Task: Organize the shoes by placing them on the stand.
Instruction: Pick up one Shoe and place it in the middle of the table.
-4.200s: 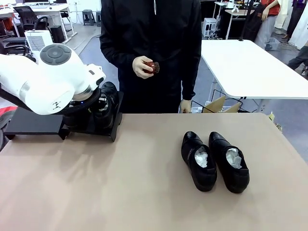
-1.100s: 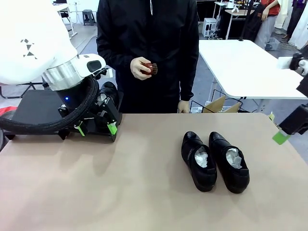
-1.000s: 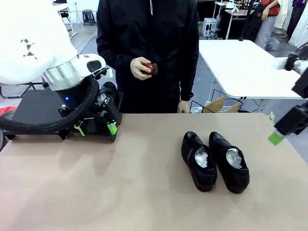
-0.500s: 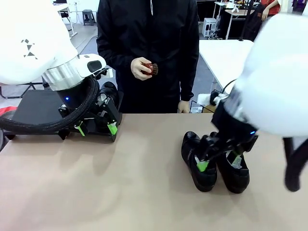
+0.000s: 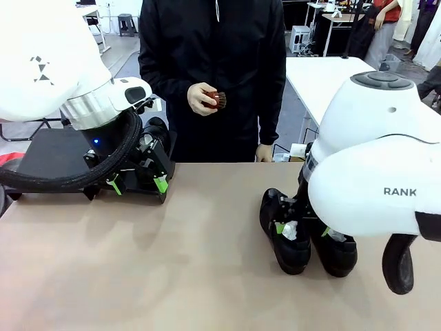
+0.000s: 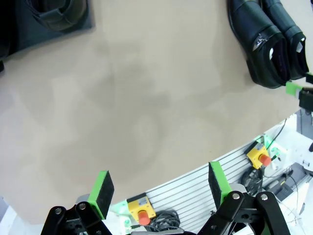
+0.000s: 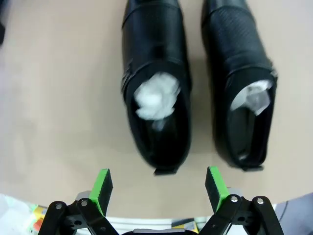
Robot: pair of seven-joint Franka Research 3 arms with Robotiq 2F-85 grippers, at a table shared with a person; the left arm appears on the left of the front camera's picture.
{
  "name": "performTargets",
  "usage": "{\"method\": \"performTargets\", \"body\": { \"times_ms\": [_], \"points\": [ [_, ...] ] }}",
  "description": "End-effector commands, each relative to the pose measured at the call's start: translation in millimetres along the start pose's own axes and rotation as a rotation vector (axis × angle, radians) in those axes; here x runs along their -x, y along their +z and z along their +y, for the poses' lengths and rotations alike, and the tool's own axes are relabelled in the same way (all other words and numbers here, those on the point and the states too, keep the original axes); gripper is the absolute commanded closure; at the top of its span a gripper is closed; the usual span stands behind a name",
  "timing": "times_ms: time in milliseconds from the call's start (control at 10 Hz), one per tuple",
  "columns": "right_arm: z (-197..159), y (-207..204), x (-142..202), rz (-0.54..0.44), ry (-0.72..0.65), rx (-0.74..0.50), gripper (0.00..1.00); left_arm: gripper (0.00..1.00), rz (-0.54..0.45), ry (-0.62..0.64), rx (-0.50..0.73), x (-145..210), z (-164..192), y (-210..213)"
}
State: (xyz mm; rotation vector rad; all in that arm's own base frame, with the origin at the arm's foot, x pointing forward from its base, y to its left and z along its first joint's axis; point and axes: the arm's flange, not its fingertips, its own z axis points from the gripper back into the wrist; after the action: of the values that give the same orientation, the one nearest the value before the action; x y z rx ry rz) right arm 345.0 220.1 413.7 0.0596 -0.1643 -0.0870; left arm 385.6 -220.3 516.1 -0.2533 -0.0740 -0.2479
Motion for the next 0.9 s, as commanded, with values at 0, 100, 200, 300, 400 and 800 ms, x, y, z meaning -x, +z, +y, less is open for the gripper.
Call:
{"method": "performTargets", "body": {
  "times_ms": [0, 100, 200, 300, 400, 800],
  "points": [
    [-5.2, -9.1, -11.5, -0.046, -0.015, 0.017, 0.00, 0.00, -0.012, 0.006, 0.001, 0.5, 0.8, 1.7],
    [-6.9, -16.7, -14.8, -0.010, -0.005, 0.004, 0.00, 0.00, -0.012, 0.006, 0.001, 0.5, 0.8, 1.7],
    [-9.0, -19.5, -17.1, -0.032, 0.026, 0.003, 0.18, 0.00, -0.012, 0.006, 0.001, 0.5, 0.8, 1.7],
    [-8.8, -18.5, -17.8, -0.043, 0.046, -0.006, 0.38, 0.00, -0.012, 0.006, 0.001, 0.5, 0.8, 1.7],
    [-10.0, -18.0, -18.9, -0.029, 0.075, -0.023, 0.38, 0.00, -0.012, 0.006, 0.001, 0.5, 0.8, 1.7],
    [-22.7, -38.4, -27.5, -0.025, 0.060, -0.023, 0.38, 0.00, -0.012, 0.006, 0.001, 0.5, 0.8, 1.7]
  ]
}}
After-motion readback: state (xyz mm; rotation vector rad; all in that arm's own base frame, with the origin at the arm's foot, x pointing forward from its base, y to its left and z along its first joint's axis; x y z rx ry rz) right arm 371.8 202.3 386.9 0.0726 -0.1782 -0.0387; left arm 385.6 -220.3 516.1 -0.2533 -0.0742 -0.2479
